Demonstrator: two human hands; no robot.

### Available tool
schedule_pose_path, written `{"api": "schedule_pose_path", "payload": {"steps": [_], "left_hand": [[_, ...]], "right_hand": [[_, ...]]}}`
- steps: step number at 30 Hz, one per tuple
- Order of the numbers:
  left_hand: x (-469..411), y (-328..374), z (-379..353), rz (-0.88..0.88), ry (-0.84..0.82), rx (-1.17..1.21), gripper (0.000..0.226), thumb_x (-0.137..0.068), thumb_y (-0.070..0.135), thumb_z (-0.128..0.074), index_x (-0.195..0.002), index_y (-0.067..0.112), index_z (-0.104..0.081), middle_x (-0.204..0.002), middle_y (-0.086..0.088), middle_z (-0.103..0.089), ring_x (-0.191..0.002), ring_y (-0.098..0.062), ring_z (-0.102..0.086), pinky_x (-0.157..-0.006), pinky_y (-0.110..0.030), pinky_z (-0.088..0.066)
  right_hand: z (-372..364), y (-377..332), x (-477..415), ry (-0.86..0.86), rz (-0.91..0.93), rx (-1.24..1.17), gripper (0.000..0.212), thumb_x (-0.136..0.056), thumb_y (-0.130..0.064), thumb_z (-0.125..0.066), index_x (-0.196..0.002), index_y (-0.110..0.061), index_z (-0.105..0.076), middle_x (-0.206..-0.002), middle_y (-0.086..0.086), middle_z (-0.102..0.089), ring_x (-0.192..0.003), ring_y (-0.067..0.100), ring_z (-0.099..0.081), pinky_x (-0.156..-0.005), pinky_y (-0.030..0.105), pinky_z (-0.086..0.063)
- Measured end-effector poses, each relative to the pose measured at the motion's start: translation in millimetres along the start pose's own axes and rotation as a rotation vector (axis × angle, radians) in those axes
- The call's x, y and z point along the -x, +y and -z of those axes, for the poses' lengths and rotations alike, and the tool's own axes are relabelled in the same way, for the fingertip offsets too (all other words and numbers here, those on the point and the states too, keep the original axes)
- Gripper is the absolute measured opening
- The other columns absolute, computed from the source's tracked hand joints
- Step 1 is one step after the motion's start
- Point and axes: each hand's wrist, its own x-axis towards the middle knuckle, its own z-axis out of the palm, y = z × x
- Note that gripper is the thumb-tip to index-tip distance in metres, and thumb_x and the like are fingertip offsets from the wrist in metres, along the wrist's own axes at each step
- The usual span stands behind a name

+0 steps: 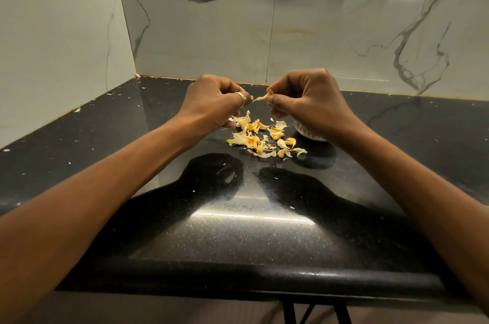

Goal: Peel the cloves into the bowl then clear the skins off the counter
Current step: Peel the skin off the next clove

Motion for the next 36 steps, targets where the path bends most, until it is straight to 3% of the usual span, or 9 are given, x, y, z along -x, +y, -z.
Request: {"api": "schedule_pose_path", "payload": {"steps": [8, 19, 24, 36], "left_hand": [[-0.3, -1.2, -0.9, -0.010, 0.014, -0.017, 0.025, -0.093, 0.033, -0.069, -0.084, 0.010, -0.070, -0.085, -0.014, -0.070, -0.073, -0.018, -0.067, -0.058, -0.030, -0.059], [2.8, 1.3, -2.4, -0.026, -0.003, -0.030, 0.004, -0.089, 0.014, -0.071, -0.092, 0.012, -0.069, -0.090, -0.010, -0.070, -0.079, -0.019, -0.067, -0.061, -0.032, -0.062], [3.3, 0.8, -1.9, -0.047, -0.002, 0.002, 0.011, -0.092, 0.006, -0.064, -0.097, 0.013, -0.069, -0.086, -0.004, -0.075, -0.073, -0.010, -0.069, -0.059, -0.031, -0.060], [3.9, 1.9, -3.6, -0.030, -0.030, 0.033, 0.016, -0.084, 0.004, -0.076, -0.098, 0.011, -0.071, -0.088, -0.007, -0.073, -0.083, -0.019, -0.074, -0.065, -0.033, -0.062]], "right_hand": [[2.9, -0.6, -0.2, 0.005, -0.001, -0.002, 0.009, -0.089, -0.010, -0.074, -0.096, -0.005, -0.072, -0.082, 0.006, -0.074, -0.070, 0.016, -0.075, -0.071, 0.041, -0.064], [1.5, -1.9, 0.1, -0.011, 0.011, 0.011, 0.008, -0.090, -0.010, -0.073, -0.096, -0.005, -0.072, -0.081, 0.007, -0.074, -0.068, 0.016, -0.074, -0.069, 0.040, -0.064], [2.0, -2.0, 0.1, -0.012, 0.010, 0.013, 0.006, -0.090, -0.010, -0.073, -0.095, -0.007, -0.071, -0.080, 0.007, -0.074, -0.068, 0.015, -0.074, -0.067, 0.039, -0.064], [0.8, -2.0, 0.1, -0.013, 0.018, 0.025, 0.008, -0.090, -0.011, -0.073, -0.096, -0.005, -0.072, -0.078, 0.006, -0.074, -0.066, 0.014, -0.074, -0.066, 0.038, -0.064]]}}
